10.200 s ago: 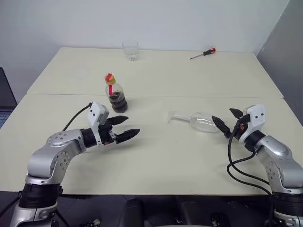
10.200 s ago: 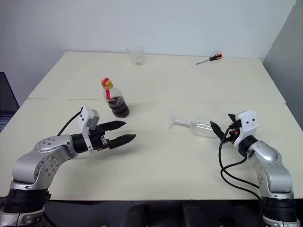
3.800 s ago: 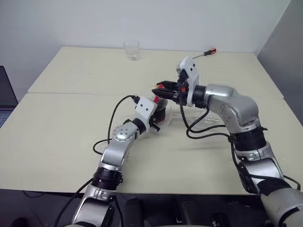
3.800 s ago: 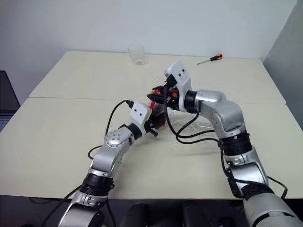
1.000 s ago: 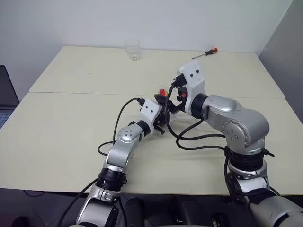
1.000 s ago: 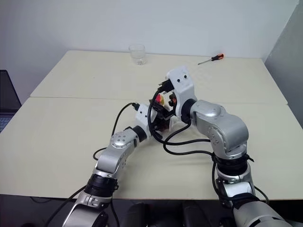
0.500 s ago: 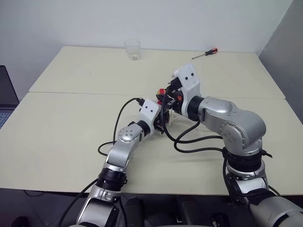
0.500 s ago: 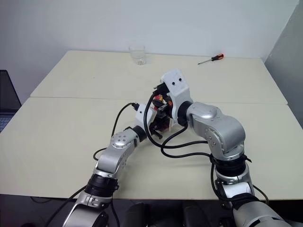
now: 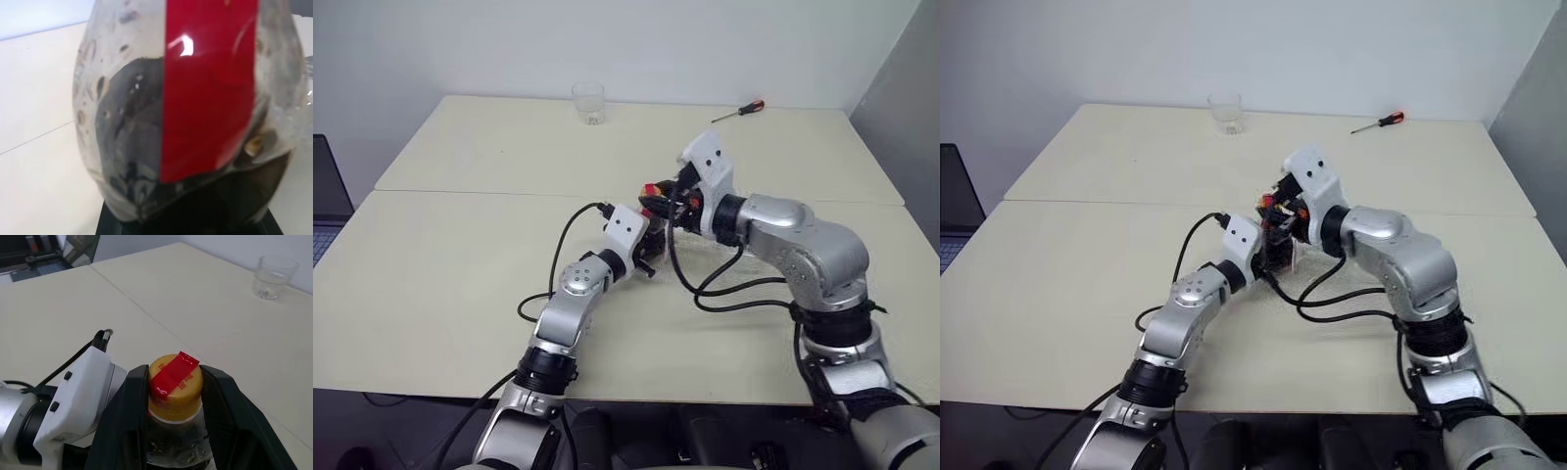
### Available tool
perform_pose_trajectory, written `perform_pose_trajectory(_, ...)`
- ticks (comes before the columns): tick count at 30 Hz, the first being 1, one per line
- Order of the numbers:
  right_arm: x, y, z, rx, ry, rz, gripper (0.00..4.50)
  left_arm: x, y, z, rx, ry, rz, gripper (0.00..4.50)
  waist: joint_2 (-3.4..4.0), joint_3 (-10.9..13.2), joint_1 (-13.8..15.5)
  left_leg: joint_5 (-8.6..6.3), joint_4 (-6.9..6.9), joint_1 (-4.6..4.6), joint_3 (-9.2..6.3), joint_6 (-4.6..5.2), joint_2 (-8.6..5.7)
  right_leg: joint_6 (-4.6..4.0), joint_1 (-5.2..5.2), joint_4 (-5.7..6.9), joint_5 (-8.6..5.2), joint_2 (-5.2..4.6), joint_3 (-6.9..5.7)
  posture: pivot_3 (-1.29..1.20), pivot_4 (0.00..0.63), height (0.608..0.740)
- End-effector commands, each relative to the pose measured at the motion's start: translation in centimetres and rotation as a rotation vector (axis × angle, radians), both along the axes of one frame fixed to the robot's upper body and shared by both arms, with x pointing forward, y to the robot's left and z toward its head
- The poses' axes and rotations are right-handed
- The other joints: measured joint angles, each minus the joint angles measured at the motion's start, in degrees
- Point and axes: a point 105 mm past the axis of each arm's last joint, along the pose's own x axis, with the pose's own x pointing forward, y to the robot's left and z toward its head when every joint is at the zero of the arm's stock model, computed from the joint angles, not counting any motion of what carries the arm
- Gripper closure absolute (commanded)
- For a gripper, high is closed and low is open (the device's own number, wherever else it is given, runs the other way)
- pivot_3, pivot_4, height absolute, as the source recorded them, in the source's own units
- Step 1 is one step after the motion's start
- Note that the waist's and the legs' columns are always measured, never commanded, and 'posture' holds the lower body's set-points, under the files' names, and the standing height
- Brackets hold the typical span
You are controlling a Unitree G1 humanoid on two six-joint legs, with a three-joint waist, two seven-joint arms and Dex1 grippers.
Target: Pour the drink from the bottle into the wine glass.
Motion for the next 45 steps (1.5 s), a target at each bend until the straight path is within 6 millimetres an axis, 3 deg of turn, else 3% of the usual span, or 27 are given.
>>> perform_pose_trajectory(1,1.4,-1.6,1.3,-0.078,-0.113,0.1,3.29,-0.2,-0.7,2.5,-0.028,-0.091,-0.04,3.73,0.0,0.01,-0.1,0.0,0.0,0.0,0.03,0.0,0.0,0.0,-0.01,-0.01,0.01,0.0,0.03,0.0,0.15,0.74)
perform_pose_trajectory(11,3.6,-1.9,0.1,-0.24,-0.122,0.478,3.29,-0.6,-0.4,2.7,-0.029,-0.094,-0.039,3.74,0.0,0.01,-0.08,0.0,-0.06,0.0,0.05,0.0,0.09,-0.26,-0.02,-0.08,0.16,0.09,0.04,0.0,0.15,0.74)
perform_pose_trajectory(18,5.3,-1.8,0.8,-0.229,-0.111,0.455,3.29,-0.7,0.0,2.7,-0.028,-0.093,-0.02,3.74,0.01,0.01,-0.04,0.0,-0.04,0.01,0.08,0.0,0.1,-0.28,-0.02,-0.03,0.17,0.02,0.04,0.0,0.15,0.74)
perform_pose_trajectory(25,5.5,-2.9,2.1,-0.202,-0.109,0.42,3.29,-0.7,-0.3,2.7,-0.032,-0.09,-0.028,3.74,0.01,0.01,0.01,0.0,-0.02,0.01,0.07,0.0,0.08,-0.28,-0.02,0.05,0.18,-0.02,0.04,0.0,0.15,0.74)
perform_pose_trajectory(34,3.8,-3.2,3.7,-0.162,-0.118,0.456,0.08,-0.8,-0.6,2.7,-0.036,-0.089,-0.044,3.75,0.01,0.01,0.09,0.0,-0.02,0.0,0.09,0.0,0.05,-0.28,-0.03,0.05,0.18,-0.13,0.06,0.0,0.15,0.74)
perform_pose_trajectory(39,2.2,-4.0,5.7,-0.099,-0.131,0.466,0.0,-0.7,-0.7,2.7,-0.036,-0.089,-0.046,3.75,0.03,0.02,0.2,0.0,-0.03,0.0,0.02,0.0,0.04,-0.28,-0.04,0.1,0.17,-0.11,0.02,0.0,0.15,0.74)
perform_pose_trajectory(45,-0.5,-4.5,8.9,0.185,-0.116,0.377,0.0,-0.7,-0.7,2.8,-0.032,-0.103,-0.039,3.75,0.03,0.02,0.15,0.0,0.0,0.0,0.04,0.0,0.04,-0.28,-0.02,0.12,0.17,-0.12,0.05,0.0,0.15,0.74)
